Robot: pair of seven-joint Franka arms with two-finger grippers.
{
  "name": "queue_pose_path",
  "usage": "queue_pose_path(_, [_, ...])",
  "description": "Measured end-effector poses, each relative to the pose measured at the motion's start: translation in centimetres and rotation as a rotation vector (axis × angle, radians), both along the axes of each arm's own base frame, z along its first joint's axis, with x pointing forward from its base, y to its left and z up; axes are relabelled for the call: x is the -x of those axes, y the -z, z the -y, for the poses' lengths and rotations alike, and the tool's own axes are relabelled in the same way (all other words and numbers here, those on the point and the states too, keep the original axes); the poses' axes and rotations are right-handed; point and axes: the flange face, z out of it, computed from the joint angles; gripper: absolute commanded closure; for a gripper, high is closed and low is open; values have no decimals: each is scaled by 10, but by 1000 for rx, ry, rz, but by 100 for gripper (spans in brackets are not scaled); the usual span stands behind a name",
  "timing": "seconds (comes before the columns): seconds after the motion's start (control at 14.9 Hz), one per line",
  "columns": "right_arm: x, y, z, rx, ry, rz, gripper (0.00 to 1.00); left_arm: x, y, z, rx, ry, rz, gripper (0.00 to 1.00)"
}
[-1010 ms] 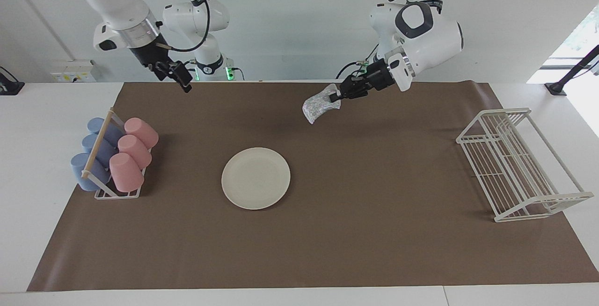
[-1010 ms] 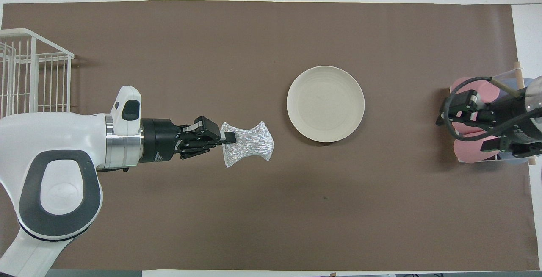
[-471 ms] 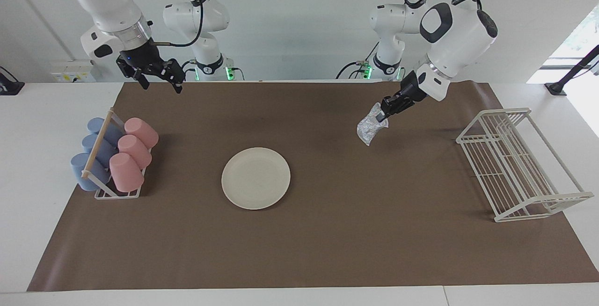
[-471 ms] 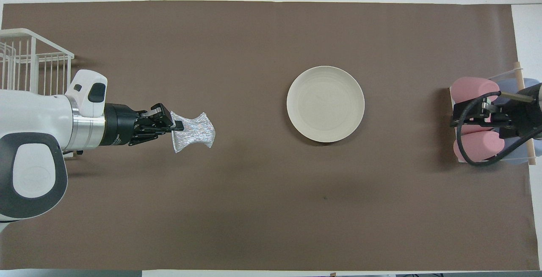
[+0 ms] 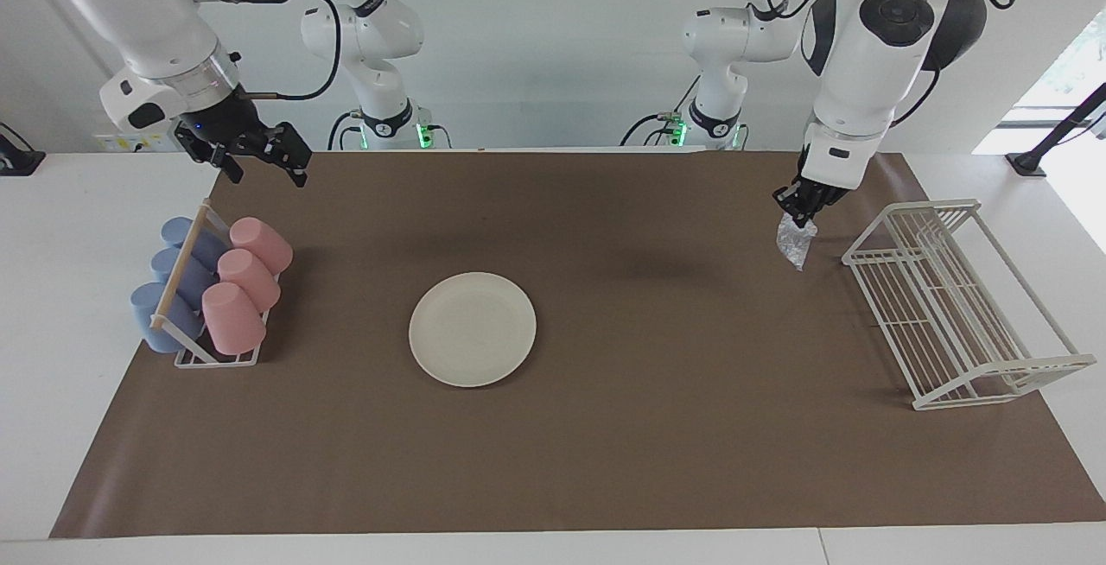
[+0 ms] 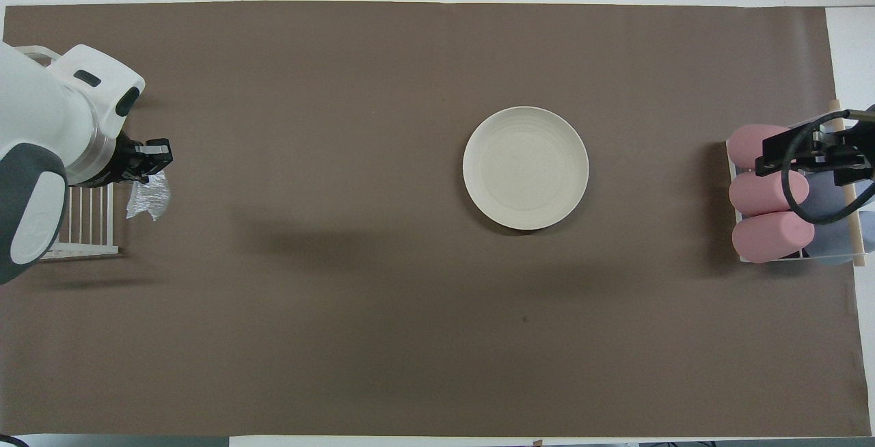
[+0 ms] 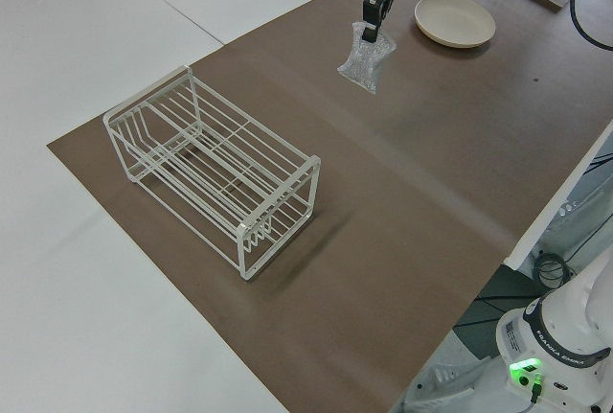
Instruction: Wipe plate with sponge
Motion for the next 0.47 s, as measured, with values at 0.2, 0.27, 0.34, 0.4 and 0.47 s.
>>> queue_pose_path(0.2, [1, -2, 0, 0, -1, -6, 0, -8, -6, -19, -282, 58, 40, 100])
queue_pose_path(0.27, [1, -2, 0, 0, -2, -8, 0, -13, -7, -24, -368, 75, 49, 100])
queue_pose_path(0.34, [1, -2, 0, 0, -4, -8, 0, -19, -7, -29, -454, 93, 61, 100])
queue_pose_path(0.4, [1, -2, 1, 0, -12, -7, 0, -26, -4, -34, -538, 114, 67, 100])
queue_pose_path(0.47, [1, -2, 1, -1, -29, -7, 0, -34, 3, -38, -616, 136, 66, 100])
